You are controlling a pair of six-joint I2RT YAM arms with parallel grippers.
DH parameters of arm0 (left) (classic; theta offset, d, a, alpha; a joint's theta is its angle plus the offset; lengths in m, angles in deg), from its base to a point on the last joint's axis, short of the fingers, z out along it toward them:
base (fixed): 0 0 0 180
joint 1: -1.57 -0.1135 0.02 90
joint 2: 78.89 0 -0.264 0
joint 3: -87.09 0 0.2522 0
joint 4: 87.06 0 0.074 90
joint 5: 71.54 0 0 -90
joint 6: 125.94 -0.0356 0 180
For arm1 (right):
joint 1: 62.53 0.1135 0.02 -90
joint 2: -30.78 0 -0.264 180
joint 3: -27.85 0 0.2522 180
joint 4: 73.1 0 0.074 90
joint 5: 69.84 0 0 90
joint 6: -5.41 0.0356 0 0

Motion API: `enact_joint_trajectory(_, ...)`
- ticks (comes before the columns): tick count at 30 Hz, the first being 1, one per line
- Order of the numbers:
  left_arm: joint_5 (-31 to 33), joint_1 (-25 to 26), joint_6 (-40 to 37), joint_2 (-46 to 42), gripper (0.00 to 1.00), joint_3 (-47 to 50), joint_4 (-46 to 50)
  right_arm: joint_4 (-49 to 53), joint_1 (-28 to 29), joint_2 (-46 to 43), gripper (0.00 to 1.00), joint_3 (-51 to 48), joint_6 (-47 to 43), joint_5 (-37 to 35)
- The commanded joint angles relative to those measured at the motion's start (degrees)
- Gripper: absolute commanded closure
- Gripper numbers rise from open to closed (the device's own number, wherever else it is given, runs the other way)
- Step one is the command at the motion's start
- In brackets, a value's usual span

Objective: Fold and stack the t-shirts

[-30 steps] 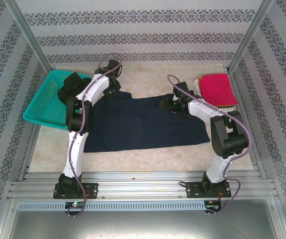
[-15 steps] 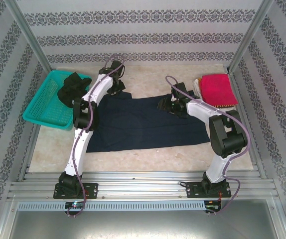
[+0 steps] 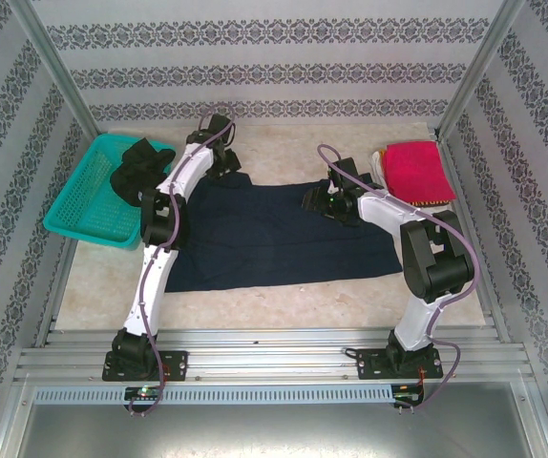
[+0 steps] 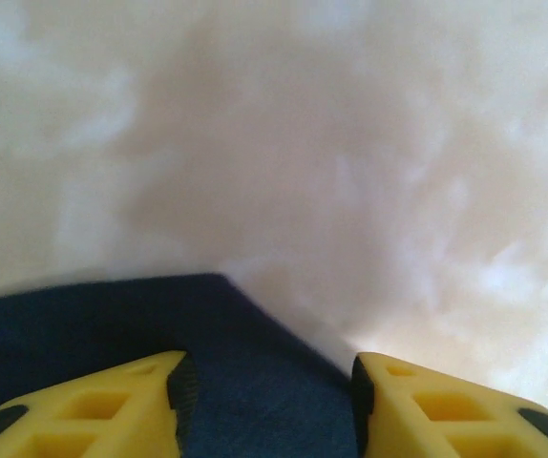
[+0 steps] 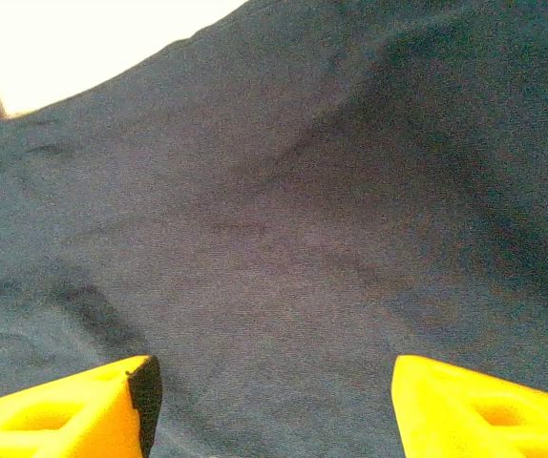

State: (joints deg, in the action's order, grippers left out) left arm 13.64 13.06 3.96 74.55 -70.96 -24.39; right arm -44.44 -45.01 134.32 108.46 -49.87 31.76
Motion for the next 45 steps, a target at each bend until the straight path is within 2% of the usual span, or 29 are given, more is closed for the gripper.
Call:
enact_joint_trajectory(1,-5.85,-1.94,-0.75,6.06,0.41,-2.34,-7.19,0.09,0.50,-0.44,0.35,-0.49,0.70,0.71)
enact_joint_trajectory(4,-11.92,-2.60,1.16,8.27,0.34,-4.41,-12.29,0.41,0.40,-0.93,0.35,-0.60,0.70,0.31)
enact_joint_trajectory(7,-16.20,-2.78,3.04,9.23,0.22,-4.77,-17.35,0.64,0.41,-1.30,0.35,-0.76,0.70,0.18)
enact_joint_trajectory(11,-18.68,-2.78,3.47,8.71,0.16,-5.03,-19.81,0.83,0.42,-1.42,0.35,-0.72,0.79,0.18)
enact_joint_trajectory(15,-16.53,-2.79,1.34,4.87,0.20,-4.31,-17.28,0.61,0.46,-1.25,0.35,-0.43,1.05,0.36)
enact_joint_trajectory(17,-13.90,-2.78,0.39,1.91,0.31,-3.19,-16.01,0.39,0.51,-0.85,0.35,-0.16,1.22,0.61)
enact_joint_trajectory(19,-9.96,-2.80,-0.17,-1.12,0.35,-1.62,-14.72,0.31,0.67,-0.55,0.35,0.10,1.38,0.88)
enact_joint_trajectory(23,0.45,-2.81,-2.44,-4.79,0.36,0.84,-11.71,0.14,1.13,-0.28,0.35,0.48,1.51,1.15)
enact_joint_trajectory(28,8.04,-2.95,-4.52,-3.37,0.39,-2.14,-5.13,-0.03,1.31,-0.45,0.35,0.30,1.49,1.24)
enact_joint_trajectory(33,9.45,-3.53,-3.57,-0.25,0.43,-4.95,-0.62,-0.27,1.46,-0.80,0.35,-0.22,1.67,1.06)
enact_joint_trajectory(40,8.81,-3.59,-15.13,4.28,0.43,-7.60,-3.23,-0.27,1.47,-1.93,0.35,-1.03,1.58,0.80)
enact_joint_trajectory(45,7.72,-4.32,-18.38,6.34,0.43,-8.47,-3.28,-0.48,1.56,-2.56,0.35,-1.99,1.83,0.72)
